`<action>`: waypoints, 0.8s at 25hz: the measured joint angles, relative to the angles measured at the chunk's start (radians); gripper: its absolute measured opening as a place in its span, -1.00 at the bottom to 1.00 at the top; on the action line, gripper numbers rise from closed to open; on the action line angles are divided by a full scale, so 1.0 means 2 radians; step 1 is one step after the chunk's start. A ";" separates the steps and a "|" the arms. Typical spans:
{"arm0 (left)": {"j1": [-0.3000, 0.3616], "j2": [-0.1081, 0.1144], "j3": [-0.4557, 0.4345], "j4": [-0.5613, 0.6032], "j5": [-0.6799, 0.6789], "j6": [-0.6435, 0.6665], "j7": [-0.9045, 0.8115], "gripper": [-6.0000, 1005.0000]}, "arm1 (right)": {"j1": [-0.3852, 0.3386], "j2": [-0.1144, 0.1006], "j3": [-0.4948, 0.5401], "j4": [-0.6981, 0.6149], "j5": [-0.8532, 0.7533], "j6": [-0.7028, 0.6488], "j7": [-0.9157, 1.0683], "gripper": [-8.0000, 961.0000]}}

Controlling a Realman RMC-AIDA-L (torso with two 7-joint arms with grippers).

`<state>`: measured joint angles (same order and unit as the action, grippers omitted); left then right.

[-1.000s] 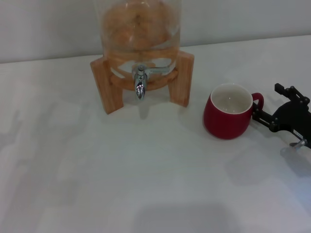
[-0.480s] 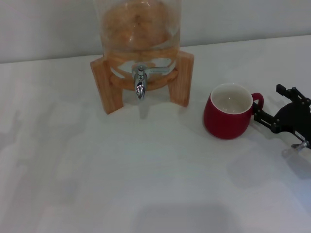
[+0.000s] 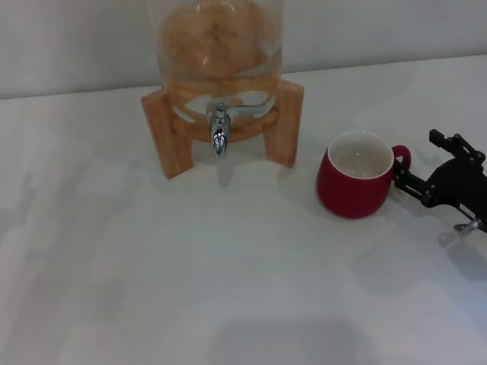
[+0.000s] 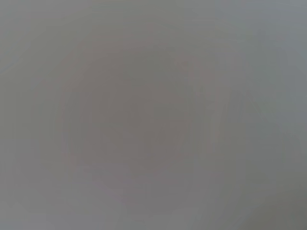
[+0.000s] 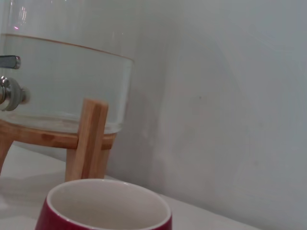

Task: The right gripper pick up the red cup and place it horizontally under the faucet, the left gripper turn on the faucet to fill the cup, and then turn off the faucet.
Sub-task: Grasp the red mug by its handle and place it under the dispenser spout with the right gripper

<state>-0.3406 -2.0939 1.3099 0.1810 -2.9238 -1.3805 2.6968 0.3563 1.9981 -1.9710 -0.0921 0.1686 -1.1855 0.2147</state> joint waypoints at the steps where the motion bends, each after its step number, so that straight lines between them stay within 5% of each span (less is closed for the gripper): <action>1: 0.000 0.000 0.001 0.000 0.000 0.000 0.000 0.64 | 0.001 0.000 0.000 0.000 0.000 0.000 0.000 0.64; 20: -0.005 0.000 0.005 0.000 0.000 0.000 0.000 0.64 | 0.011 -0.003 0.000 -0.001 -0.001 0.007 0.000 0.63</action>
<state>-0.3512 -2.0939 1.3192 0.1810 -2.9238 -1.3810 2.6968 0.3787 1.9911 -1.9710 -0.0936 0.1670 -1.1717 0.2147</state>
